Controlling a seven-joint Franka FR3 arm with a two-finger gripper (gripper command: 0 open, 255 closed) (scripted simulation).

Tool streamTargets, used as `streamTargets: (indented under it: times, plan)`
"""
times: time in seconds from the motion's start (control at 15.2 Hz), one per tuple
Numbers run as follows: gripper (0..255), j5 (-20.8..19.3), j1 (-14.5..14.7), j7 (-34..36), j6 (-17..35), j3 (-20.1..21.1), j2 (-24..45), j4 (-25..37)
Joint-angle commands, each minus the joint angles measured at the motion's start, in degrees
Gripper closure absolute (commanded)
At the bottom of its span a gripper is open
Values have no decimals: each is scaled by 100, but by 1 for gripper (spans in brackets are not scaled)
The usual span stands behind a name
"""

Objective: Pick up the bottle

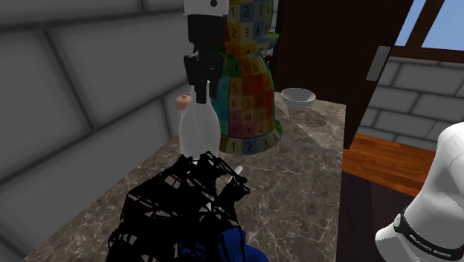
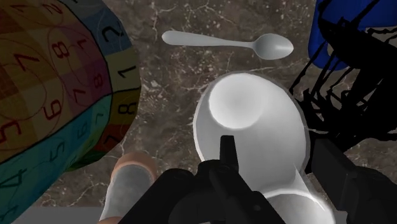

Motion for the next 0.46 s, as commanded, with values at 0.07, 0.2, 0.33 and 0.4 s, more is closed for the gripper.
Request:
streamTargets:
  times: [0.07, 0.2, 0.33, 0.4]
  plan:
    - [255, -5, 2, 43, -232, 2, 26, 264]
    - [255, -9, 0, 69, -391, 1, 53, 452]
    - [255, -11, 0, 84, -483, 1, 70, 563]
    - [255, -11, 0, 84, -484, 1, 71, 564]
